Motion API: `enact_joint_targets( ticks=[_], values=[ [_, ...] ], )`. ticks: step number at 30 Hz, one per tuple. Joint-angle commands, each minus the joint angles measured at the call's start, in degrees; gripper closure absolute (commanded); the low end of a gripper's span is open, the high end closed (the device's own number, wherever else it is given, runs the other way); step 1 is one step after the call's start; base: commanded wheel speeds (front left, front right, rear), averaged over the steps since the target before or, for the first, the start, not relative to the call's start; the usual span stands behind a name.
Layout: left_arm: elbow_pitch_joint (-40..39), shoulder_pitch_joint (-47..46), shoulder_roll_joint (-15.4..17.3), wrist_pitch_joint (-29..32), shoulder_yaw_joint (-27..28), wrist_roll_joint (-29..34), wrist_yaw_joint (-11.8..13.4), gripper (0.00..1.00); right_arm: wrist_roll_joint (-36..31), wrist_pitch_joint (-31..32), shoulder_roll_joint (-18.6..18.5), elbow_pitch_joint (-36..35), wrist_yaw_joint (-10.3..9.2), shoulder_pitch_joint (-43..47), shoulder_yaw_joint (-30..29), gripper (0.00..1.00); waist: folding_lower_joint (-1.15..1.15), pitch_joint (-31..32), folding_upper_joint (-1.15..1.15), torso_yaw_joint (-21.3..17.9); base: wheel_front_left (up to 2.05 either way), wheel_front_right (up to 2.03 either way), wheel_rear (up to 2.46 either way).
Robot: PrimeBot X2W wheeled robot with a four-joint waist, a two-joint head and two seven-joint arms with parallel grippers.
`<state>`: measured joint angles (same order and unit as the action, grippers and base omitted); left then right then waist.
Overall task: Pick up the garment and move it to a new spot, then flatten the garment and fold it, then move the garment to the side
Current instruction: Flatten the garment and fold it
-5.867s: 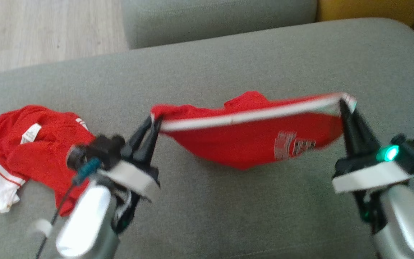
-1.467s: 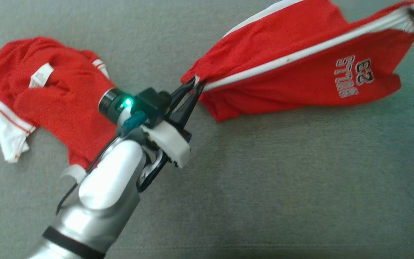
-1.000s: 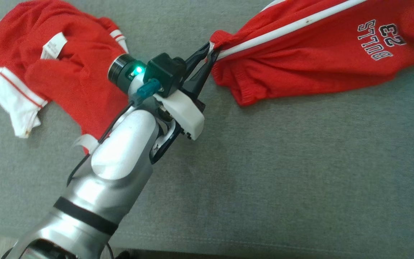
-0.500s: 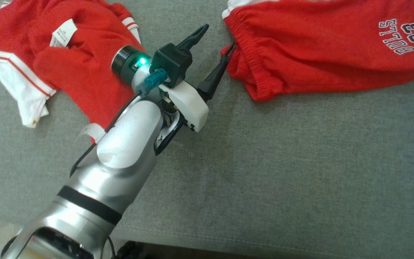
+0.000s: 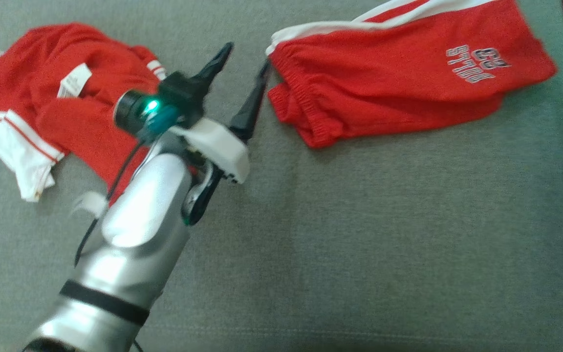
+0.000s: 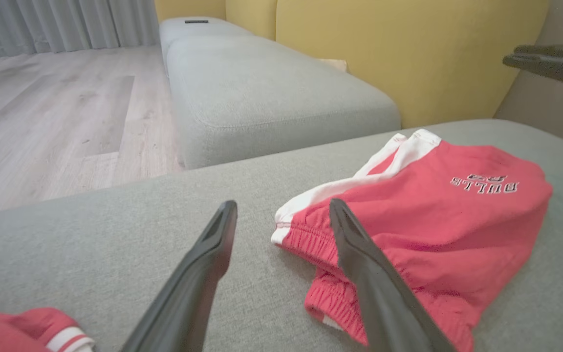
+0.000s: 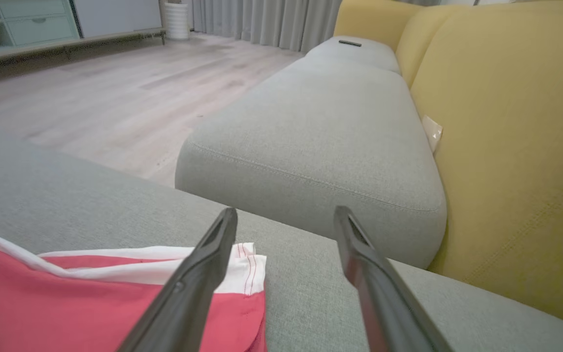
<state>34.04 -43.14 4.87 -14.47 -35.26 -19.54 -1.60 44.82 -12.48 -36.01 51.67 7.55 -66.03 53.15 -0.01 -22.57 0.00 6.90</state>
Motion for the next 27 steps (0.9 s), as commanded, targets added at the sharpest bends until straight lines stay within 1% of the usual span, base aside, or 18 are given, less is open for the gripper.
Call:
enact_joint_targets(
  ticks=[1,5,7,10,13,14,15,17,22,27],
  values=[
    [-2.5,-0.15,1.89,-0.51,2.73,-0.39,0.48,0.0,0.78,-0.99,-0.15,-0.85,-0.06,2.2,-0.7,0.0,0.01,2.69,0.0,-2.01,0.0,0.0,0.0],
    [-7.91,4.46,2.6,-0.51,7.65,-1.3,1.7,0.0,3.08,-2.38,1.68,-2.91,-0.06,6.71,-5.41,0.0,0.01,6.06,0.0,-3.79,0.0,0.0,0.0],
    [-10.99,7.07,2.58,-0.51,10.42,-1.72,1.98,0.0,2.89,-2.47,2.42,-5.5,-0.06,9.09,-9.43,0.0,0.01,7.49,0.0,-4.66,0.0,0.0,0.0],
    [-15.32,11.28,2.26,-0.52,14.28,-1.66,1.9,0.0,0.57,-2.5,4.24,-9.84,-0.06,14.78,-16.65,0.0,0.01,9.62,0.0,-6.0,0.0,0.0,0.0],
    [-18.58,15.88,1.44,-0.52,17.65,-1.38,1.29,0.0,-3.27,-2.51,7.13,-13.71,-0.06,21.59,-23.68,0.0,0.01,11.73,0.0,-7.21,0.0,0.0,0.0],
    [-19.81,18.87,0.86,-0.52,19.29,-0.93,0.7,0.0,-6.88,-2.51,9.42,-16.25,-0.06,26.13,-27.82,0.0,0.01,12.95,0.0,-7.95,0.0,0.0,0.0],
    [-20.29,20.25,0.57,-0.52,20.03,-0.64,0.43,0.0,-8.87,-2.51,10.68,-17.51,-0.06,28.41,-29.48,0.0,0.01,13.43,0.0,-8.35,0.0,0.0,0.0],
    [-20.97,22.8,0.01,-0.52,21.05,0.18,-0.2,0.0,-13.0,-2.51,12.99,-19.58,-0.06,32.8,-32.06,0.0,0.01,14.35,0.0,-8.93,0.0,0.0,0.0],
    [-21.33,28.08,-1.16,-0.52,22.25,1.63,-2.19,0.0,-20.15,-2.52,19.11,-23.3,-0.06,41.85,-38.48,0.0,0.01,16.23,0.0,-9.89,0.0,0.0,0.0],
    [-21.52,30.65,-1.71,-0.52,23.17,2.76,-3.27,0.0,-24.47,-2.46,22.84,-25.34,-0.06,46.1,-42.11,0.0,0.01,16.81,0.0,-10.13,0.0,0.0,0.0]
  ],
)
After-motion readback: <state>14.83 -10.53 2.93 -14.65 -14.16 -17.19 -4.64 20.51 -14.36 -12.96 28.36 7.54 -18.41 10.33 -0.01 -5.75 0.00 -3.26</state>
